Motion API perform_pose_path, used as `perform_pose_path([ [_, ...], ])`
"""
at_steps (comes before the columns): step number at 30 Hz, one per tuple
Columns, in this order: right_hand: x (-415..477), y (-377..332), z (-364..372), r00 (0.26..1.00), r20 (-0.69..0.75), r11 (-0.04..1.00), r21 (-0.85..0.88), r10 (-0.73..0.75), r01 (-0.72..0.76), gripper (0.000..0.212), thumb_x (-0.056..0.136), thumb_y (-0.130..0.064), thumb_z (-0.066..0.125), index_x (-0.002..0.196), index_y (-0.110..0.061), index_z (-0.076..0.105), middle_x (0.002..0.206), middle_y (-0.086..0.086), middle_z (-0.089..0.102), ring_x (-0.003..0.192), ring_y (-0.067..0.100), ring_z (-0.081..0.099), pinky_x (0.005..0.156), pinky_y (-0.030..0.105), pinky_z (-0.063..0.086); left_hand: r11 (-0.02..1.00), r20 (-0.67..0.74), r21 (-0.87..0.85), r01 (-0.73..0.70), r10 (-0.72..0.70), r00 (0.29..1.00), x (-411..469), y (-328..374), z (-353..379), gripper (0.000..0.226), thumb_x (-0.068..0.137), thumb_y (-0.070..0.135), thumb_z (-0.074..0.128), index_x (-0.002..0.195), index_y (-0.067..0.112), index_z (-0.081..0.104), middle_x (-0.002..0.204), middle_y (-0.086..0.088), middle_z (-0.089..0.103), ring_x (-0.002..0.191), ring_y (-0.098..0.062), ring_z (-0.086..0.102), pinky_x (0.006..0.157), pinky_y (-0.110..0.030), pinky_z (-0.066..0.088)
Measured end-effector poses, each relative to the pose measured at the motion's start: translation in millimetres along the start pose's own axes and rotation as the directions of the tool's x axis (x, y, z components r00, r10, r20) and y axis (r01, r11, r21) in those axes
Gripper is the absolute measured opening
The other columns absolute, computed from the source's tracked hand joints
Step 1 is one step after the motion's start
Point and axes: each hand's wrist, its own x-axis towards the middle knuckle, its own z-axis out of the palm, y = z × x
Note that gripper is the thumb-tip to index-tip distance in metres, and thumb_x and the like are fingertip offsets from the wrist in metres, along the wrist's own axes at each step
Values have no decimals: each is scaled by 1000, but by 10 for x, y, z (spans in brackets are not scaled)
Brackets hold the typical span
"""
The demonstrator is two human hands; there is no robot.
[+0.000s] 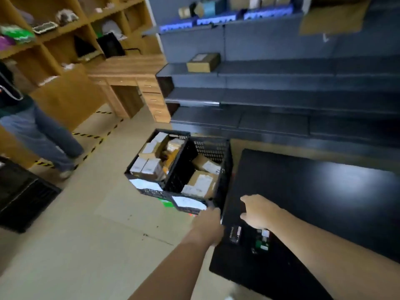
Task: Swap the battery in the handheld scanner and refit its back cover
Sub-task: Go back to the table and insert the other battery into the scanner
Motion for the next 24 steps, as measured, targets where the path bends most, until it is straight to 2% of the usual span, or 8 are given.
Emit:
perform_pose_path([
  [2, -8, 208, 194, 993, 10, 986, 115, 120, -120, 63, 99, -32, 55, 154, -15, 30, 150, 10, 44, 123, 29, 56, 97, 36, 50, 997, 63, -31, -66, 68, 996, 185, 71, 172, 35, 91, 26, 55, 125, 16, 57, 132, -11, 59, 122, -33, 56, 98, -45, 50],
  [4, -3, 343, 470, 979, 20, 947, 248, 204, -202, 64, 97, -33, 57, 153, -15, 33, 149, 9, 48, 125, 27, 56, 101, 36, 49, 993, 116, -63, -97, 104, 988, 314, 96, 363, 33, 90, 26, 53, 121, 16, 57, 127, -10, 60, 119, -32, 57, 98, -45, 49],
  [8, 85, 365, 1025, 958, 81, 862, 419, 276, -284, 64, 92, -35, 59, 150, -15, 39, 146, 9, 52, 131, 24, 52, 105, 33, 45, 983, 190, -167, -75, 107, 976, 459, 34, 711, 26, 89, 22, 50, 112, 13, 60, 115, -12, 65, 108, -34, 63, 91, -44, 51],
  [12, 274, 222, 1310, 961, 104, 812, 515, 258, -273, 58, 95, -26, 56, 149, -14, 37, 141, 10, 56, 129, 26, 52, 105, 33, 44, 964, 207, -267, 11, 46, 977, 604, -107, 901, 40, 91, 7, 51, 131, 8, 56, 128, -14, 63, 118, -32, 60, 98, -35, 47],
  [15, 497, 139, 1443, 944, 88, 742, 596, 319, -306, 50, 97, -19, 55, 144, -10, 42, 137, 11, 58, 125, 28, 54, 100, 32, 44, 931, 198, -354, 93, -22, 980, 737, -196, 1005, 49, 92, 0, 48, 140, 7, 52, 134, -12, 61, 121, -31, 59, 99, -28, 43],
  [17, 636, 96, 1511, 917, 76, 694, 631, 391, -348, 41, 95, -18, 56, 134, -8, 51, 128, 12, 64, 118, 30, 60, 92, 32, 47, 914, 186, -390, 107, -36, 982, 809, -249, 1075, 48, 93, 0, 46, 140, 9, 54, 136, -14, 59, 119, -30, 59, 103, -31, 44],
  [21, 824, 77, 1665, 882, 80, 635, 664, 464, -394, 27, 91, -19, 57, 116, -8, 61, 108, 10, 70, 98, 29, 66, 77, 32, 51, 937, 178, -341, 69, -8, 984, 879, -295, 1234, 48, 98, 3, 44, 146, 3, 44, 141, -19, 44, 124, -35, 52, 106, -33, 36],
  [24, 893, 87, 1727, 861, 80, 608, 675, 502, -417, 32, 90, -17, 59, 120, -5, 59, 110, 13, 69, 101, 31, 65, 79, 34, 52, 918, 186, -388, 83, -10, 983, 903, -277, 1314, 44, 98, 0, 45, 142, 0, 48, 136, -21, 46, 121, -35, 52, 100, -28, 36],
])
